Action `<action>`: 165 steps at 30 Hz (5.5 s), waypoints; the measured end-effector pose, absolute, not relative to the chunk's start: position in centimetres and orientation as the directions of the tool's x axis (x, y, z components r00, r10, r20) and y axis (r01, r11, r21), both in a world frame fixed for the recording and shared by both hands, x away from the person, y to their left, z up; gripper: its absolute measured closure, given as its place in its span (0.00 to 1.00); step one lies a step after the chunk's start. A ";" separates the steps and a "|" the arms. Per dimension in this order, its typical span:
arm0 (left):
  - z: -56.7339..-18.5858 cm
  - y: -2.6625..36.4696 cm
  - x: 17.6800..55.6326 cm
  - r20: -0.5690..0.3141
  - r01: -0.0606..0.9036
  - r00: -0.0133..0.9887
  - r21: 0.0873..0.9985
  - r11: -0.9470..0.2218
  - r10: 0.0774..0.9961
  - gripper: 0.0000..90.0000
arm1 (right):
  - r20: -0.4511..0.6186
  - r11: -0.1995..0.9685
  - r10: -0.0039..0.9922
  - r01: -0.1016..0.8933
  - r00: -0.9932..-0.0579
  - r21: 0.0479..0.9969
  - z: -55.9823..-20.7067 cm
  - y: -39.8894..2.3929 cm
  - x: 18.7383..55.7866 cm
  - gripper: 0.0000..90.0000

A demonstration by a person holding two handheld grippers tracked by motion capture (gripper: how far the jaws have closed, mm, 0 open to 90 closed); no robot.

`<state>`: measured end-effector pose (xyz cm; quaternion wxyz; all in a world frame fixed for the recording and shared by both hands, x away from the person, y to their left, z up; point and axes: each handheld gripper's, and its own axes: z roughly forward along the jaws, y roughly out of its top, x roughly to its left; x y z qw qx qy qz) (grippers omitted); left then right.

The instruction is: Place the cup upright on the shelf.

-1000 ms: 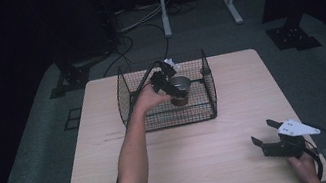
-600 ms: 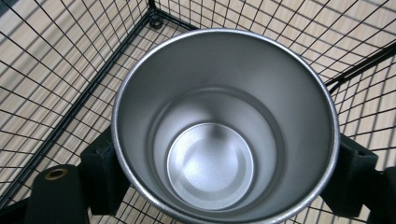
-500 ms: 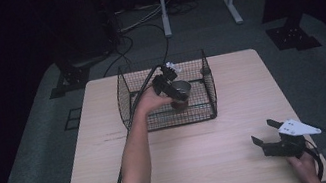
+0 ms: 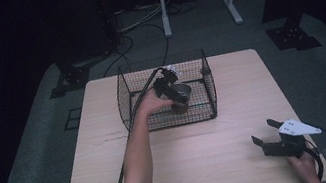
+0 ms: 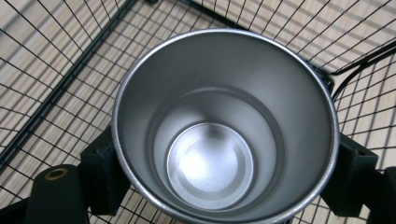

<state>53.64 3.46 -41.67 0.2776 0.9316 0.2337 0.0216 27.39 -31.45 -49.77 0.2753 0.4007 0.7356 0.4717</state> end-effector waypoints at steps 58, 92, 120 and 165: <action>-38.8 4.5 51.9 -0.027 0.394 0.887 0.562 -0.727 0.460 0.07 | -0.033 0.239 0.850 0.330 -0.525 0.913 -49.8 -31.4 27.4 0.15; -35.8 7.6 48.4 0.016 0.347 0.878 0.667 -0.659 0.478 0.08 | -0.040 0.245 0.854 0.332 -0.519 0.911 -49.8 -31.3 27.4 0.15; -35.5 10.1 43.4 0.033 0.290 0.887 0.737 -0.611 0.461 0.08 | -0.049 0.252 0.857 0.336 -0.513 0.908 -49.8 -31.2 27.4 0.15; -37.9 14.9 35.2 0.030 0.248 0.890 0.806 -0.537 0.455 0.08 | -0.063 0.265 0.861 0.340 -0.505 0.903 -49.8 -31.0 27.5 0.15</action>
